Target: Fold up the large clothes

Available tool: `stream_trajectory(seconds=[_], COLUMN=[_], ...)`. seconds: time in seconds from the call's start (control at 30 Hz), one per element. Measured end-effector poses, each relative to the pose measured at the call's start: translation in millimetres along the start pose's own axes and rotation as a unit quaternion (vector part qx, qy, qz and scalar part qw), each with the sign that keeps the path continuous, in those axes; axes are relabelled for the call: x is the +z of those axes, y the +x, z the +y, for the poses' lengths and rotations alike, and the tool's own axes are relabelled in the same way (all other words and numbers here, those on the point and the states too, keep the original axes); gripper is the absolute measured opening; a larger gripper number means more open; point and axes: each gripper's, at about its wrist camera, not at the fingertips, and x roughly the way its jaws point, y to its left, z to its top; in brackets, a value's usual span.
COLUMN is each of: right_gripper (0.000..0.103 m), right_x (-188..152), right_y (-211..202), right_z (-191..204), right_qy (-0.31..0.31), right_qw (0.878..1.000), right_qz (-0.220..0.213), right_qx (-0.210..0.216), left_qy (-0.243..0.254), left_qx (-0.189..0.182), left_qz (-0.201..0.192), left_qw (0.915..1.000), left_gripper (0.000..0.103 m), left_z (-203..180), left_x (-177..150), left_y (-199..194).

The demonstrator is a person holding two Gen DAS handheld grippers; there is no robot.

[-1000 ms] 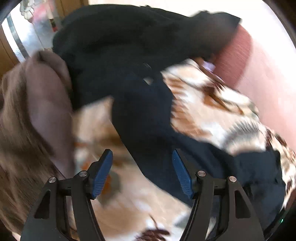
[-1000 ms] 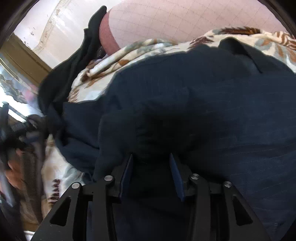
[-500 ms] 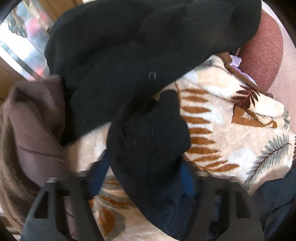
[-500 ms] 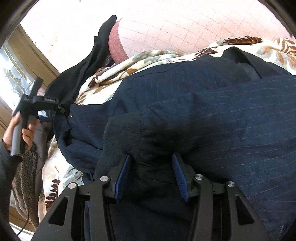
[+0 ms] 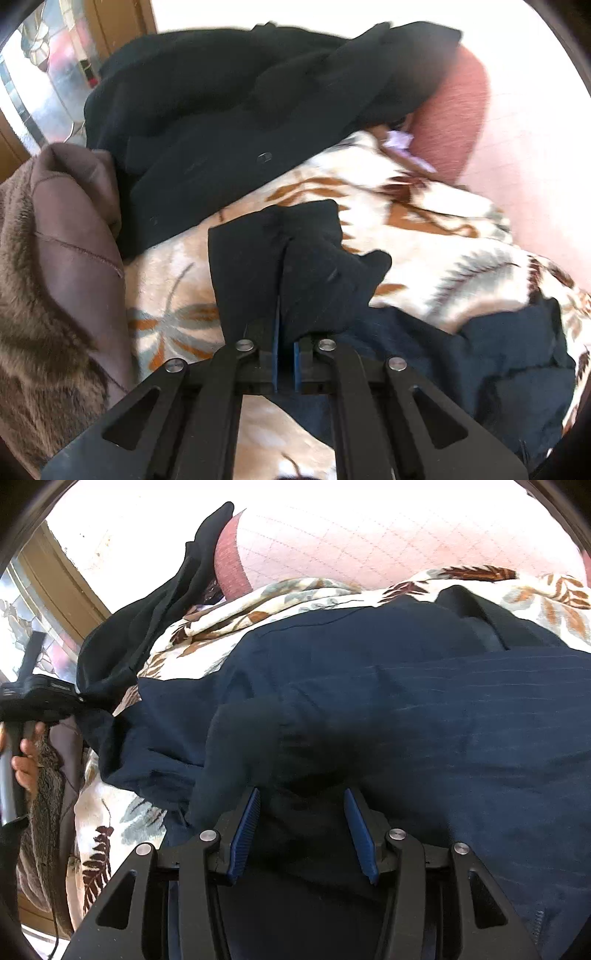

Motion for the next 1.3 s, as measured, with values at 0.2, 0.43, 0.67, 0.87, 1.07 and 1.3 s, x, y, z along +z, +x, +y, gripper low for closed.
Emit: stream_trajectory(seconds=[0.2,0.43,0.67,0.87,1.07,1.3], right_gripper=[0.049,0.049,0.049,0.049,0.05,0.05], right_x=[-8,-22,-34,-52,-85,-89], right_y=[-24,-63,-104,-122,-115,-125], right_z=[-11,-34,-74,-123,-169,-178], right_qy=[0.0,-0.001,0.019,0.077,0.153,0.171], right_qw=[1.0,1.0,0.998,0.992,0.986,0.982], right_qz=[-0.008,-0.017,-0.04,-0.05,-0.046,-0.07], right_qx=[-0.007,-0.019,-0.053,-0.084,-0.058,-0.029], left_qy=[0.031,0.055,0.084,0.115,0.151,0.178], left_qx=[-0.04,-0.078,-0.125,-0.167,-0.191,-0.185], left_qz=[-0.023,-0.017,-0.009,0.008,0.079,0.109], left_qw=[0.9985,0.9953,0.9886,0.9791,0.9666,0.9603], left_gripper=[0.003,0.003,0.003,0.003,0.003,0.01], left_z=[-40,-108,-175,-237,-294,-299], left_x=[-29,-53,-89,-126,-183,-210], left_y=[-43,-69,-99,-113,-75,-42])
